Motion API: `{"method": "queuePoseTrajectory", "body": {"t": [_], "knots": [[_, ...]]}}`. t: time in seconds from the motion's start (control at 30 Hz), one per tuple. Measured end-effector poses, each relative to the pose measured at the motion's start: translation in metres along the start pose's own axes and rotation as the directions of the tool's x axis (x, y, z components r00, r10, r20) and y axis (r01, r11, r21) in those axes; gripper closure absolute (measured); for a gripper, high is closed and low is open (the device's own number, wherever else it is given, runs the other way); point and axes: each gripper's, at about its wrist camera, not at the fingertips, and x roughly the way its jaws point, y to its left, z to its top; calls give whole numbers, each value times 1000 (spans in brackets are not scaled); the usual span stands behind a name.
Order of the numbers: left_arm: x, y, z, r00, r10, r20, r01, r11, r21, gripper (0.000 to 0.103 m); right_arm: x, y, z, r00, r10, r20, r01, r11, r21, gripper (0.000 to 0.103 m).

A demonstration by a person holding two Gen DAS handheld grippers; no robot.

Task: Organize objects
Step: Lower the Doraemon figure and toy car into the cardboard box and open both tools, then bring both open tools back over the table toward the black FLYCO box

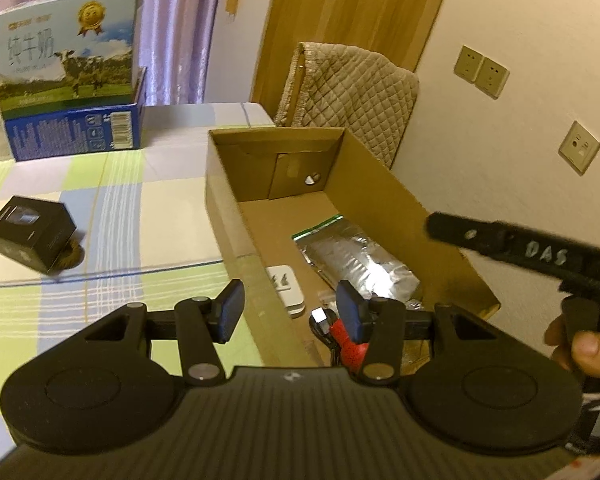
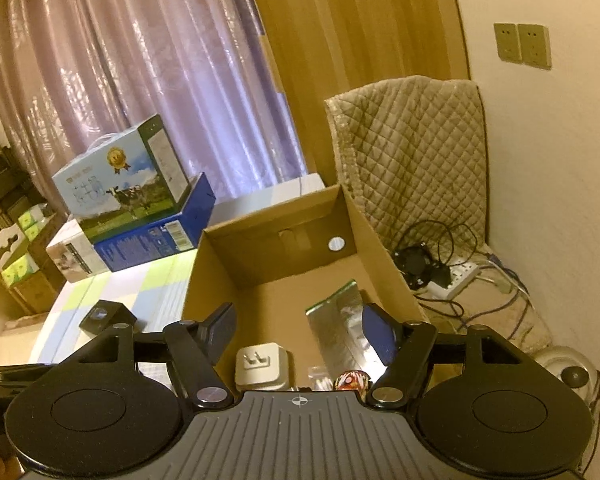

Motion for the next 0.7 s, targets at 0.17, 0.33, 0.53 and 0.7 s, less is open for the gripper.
{"method": "queuePoseTrajectory", "body": {"t": [0.17,0.33,0.53,0.7], "knots": [[-5,9,-6,1000,14,-3,-14,1000,-20,58,-8,3,-4,1000,-8,-5,8,1000,5,36],[-14,12,-11,1000,22,-5,-22,999,-23,58,-19,12,-7,1000,-3,1,3,1000,0,36],[-28,16,-17,999,37,0,-37,999,-22,57,-30,28,-11,1000,9,-1,-9,1000,-12,36],[-44,22,-20,999,48,12,-48,999,-25,55,-36,44,-16,1000,22,-6,-23,999,-25,36]]}}
